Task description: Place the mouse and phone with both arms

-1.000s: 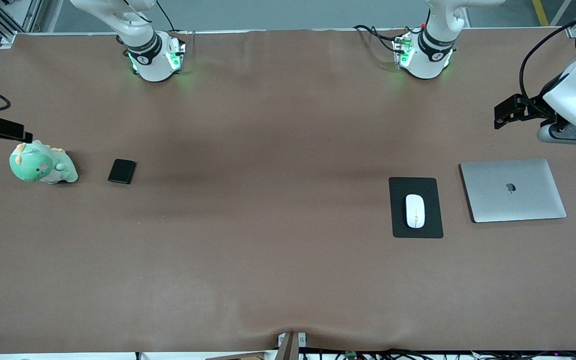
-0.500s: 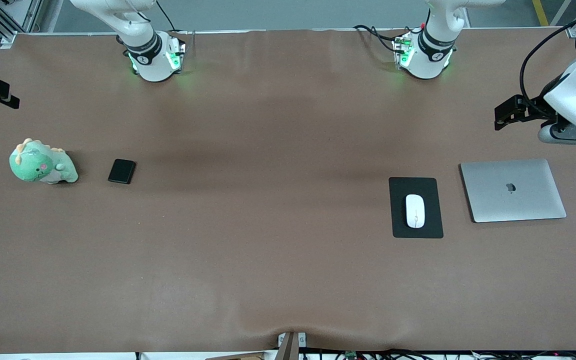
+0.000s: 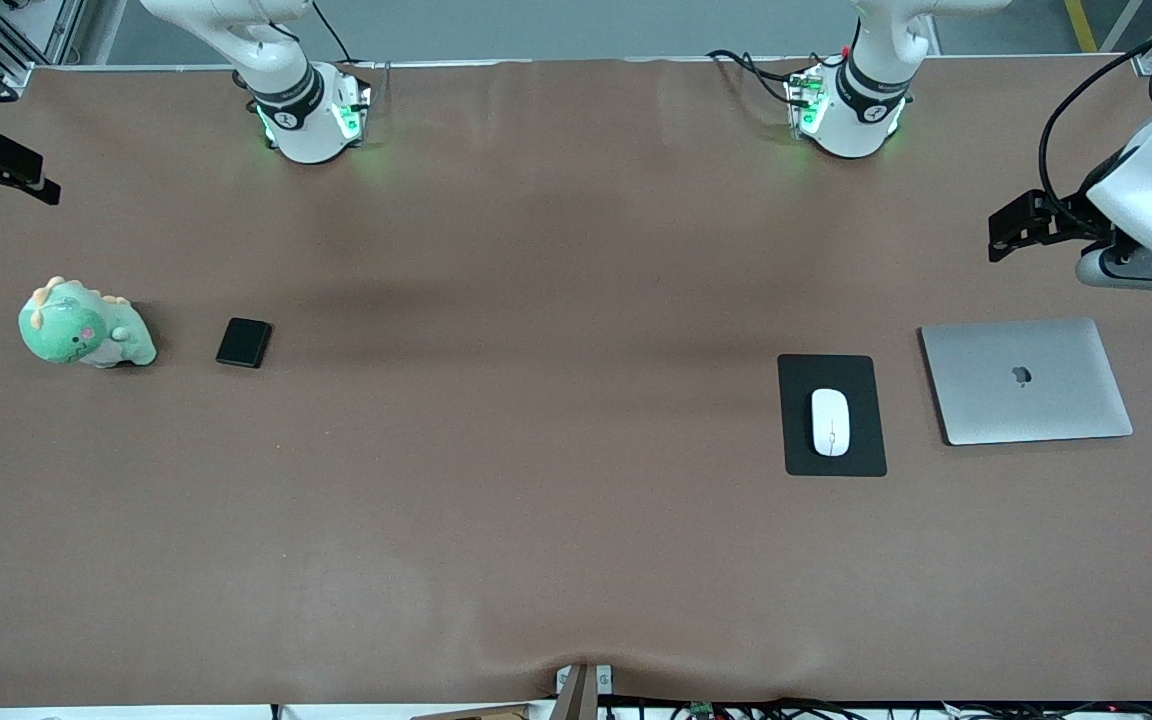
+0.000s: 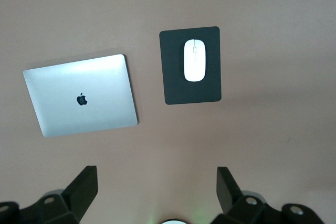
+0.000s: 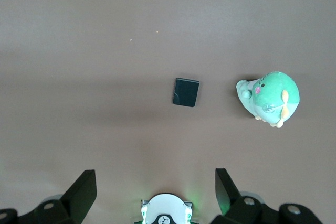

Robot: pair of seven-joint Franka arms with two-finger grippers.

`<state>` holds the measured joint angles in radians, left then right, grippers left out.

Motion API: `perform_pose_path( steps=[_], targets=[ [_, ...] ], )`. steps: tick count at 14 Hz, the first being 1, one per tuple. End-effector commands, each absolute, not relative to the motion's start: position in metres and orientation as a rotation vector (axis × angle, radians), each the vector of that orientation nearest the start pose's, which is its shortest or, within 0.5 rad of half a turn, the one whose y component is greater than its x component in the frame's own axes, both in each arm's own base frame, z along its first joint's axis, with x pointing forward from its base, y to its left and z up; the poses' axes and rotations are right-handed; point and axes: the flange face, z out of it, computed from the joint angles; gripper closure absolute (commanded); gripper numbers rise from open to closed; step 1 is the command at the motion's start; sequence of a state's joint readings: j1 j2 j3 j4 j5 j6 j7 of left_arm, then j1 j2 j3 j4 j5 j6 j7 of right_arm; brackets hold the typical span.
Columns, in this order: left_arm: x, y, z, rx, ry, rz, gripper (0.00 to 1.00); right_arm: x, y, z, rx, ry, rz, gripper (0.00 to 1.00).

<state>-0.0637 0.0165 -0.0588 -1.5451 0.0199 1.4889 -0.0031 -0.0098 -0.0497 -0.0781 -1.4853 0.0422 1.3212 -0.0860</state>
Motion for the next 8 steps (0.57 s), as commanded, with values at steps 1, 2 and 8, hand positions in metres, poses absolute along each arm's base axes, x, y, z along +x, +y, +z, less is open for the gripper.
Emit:
perform_pose_path(
  steps=[1, 2, 8],
  targets=[
    [0.5457, -0.0648, 0.6255, -3.110, 0.221, 0.094, 0.00, 0.5058, -0.0463, 0.6727, -3.098, -0.008, 0.121, 0.00],
    [0.5457, -0.0648, 0.6255, -3.110, 0.221, 0.094, 0.00, 0.5056, -0.0463, 0.6726, -3.098, -0.008, 0.123, 0.00],
    [0.5467, -0.0667, 0.6264, -3.111, 0.223, 0.077, 0.00, 0.5057, -0.0416, 0.6740, -3.112, -0.019, 0.128, 0.00]
  ],
)
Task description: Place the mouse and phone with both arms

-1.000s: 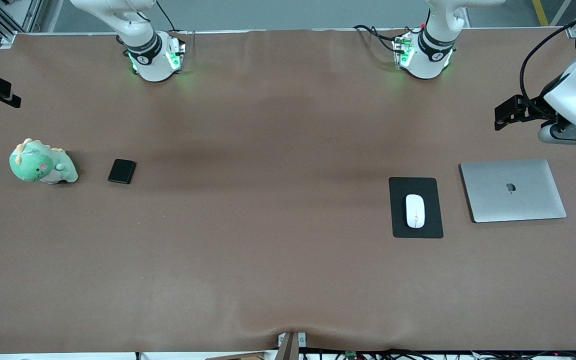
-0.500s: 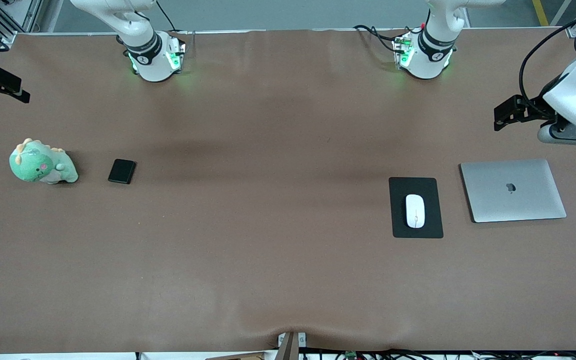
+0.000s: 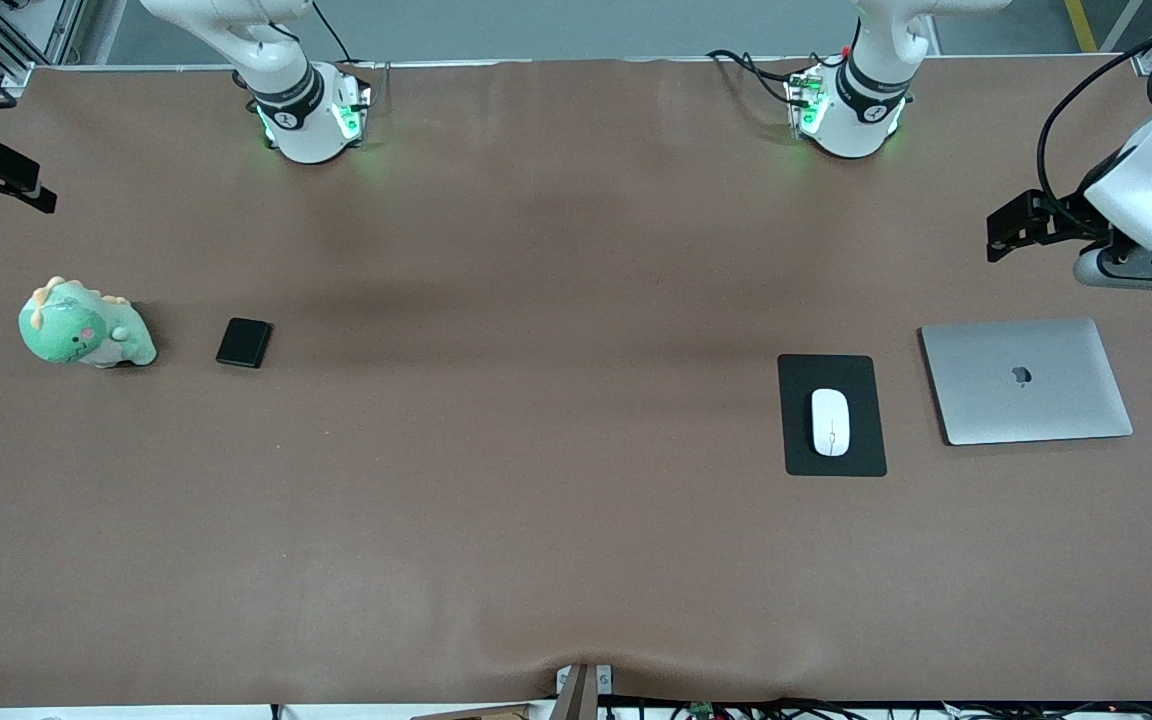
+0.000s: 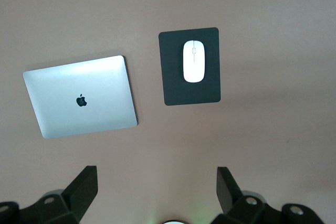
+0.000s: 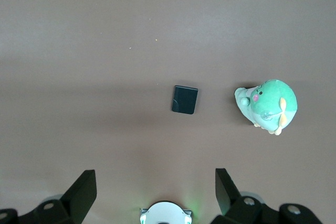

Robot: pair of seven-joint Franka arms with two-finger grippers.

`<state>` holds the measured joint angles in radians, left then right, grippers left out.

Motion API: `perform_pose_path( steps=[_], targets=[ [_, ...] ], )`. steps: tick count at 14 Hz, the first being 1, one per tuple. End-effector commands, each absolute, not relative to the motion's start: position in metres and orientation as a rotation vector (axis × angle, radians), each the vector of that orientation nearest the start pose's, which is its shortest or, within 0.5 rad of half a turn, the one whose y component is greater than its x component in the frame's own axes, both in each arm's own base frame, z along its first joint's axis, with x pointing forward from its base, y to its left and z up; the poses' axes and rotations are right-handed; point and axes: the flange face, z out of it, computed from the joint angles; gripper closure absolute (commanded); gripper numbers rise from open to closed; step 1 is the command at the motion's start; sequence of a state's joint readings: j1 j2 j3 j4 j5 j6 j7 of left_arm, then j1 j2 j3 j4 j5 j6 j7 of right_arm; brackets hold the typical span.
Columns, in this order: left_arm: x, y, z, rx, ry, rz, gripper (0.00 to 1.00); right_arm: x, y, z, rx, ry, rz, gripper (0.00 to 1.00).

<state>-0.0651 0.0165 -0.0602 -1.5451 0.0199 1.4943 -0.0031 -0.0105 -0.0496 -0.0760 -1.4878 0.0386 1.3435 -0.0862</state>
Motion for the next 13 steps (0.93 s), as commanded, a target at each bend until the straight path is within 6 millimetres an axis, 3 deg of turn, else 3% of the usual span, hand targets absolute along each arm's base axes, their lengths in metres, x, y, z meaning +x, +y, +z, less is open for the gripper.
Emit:
perform_pose_path(
  steps=[1, 4, 8, 13],
  targets=[
    [0.5473, -0.0659, 0.6255, -3.111, 0.221, 0.080, 0.00, 0.5057, -0.0419, 0.6740, -3.133, -0.020, 0.132, 0.00],
    [0.5470, -0.0657, 0.6258, -3.109, 0.221, 0.077, 0.00, 0.5061, -0.0349, 0.6739, -3.147, -0.046, 0.137, 0.00],
    [0.5475, -0.0617, 0.6265, -3.104, 0.213, 0.074, 0.00, 0.5056, -0.0395, 0.6738, -3.139, -0.163, 0.140, 0.00],
    [0.5475, -0.0613, 0.6258, -3.109, 0.211, 0.077, 0.00, 0.5047, -0.0434, 0.6716, -3.135, -0.168, 0.159, 0.00]
  ],
)
